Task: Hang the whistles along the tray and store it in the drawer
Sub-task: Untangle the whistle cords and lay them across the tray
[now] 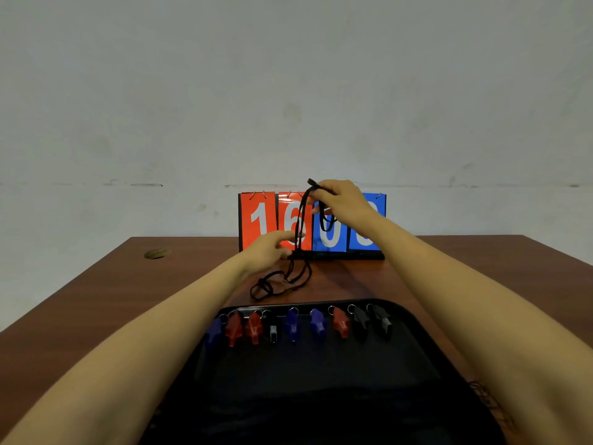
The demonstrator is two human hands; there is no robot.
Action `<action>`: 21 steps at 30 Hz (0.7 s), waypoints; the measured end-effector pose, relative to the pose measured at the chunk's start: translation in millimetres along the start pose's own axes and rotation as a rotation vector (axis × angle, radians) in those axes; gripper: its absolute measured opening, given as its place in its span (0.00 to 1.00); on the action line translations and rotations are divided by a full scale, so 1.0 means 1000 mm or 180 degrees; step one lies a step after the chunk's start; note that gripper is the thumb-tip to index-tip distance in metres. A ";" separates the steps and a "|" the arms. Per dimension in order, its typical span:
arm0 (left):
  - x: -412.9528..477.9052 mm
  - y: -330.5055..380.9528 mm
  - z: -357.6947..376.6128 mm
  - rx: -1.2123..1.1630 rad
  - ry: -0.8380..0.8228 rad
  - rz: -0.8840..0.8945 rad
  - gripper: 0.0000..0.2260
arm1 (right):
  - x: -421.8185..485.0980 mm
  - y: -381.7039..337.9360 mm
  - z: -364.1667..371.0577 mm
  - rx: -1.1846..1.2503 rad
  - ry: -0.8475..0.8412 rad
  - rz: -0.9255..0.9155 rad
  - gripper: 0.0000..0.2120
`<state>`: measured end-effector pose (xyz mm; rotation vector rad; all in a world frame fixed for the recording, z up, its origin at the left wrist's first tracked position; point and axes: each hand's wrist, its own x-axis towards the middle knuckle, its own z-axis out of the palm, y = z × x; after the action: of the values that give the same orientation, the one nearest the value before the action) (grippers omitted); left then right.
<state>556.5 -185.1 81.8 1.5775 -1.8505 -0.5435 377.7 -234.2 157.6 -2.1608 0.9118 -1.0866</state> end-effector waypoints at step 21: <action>0.003 -0.008 -0.003 -0.0719 0.0010 -0.0426 0.04 | 0.002 0.022 -0.009 -0.0016 0.0379 0.0408 0.10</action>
<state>563.9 -189.1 79.1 1.5542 -1.6253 -0.7808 364.1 -251.4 147.4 -2.0287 1.0917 -1.1597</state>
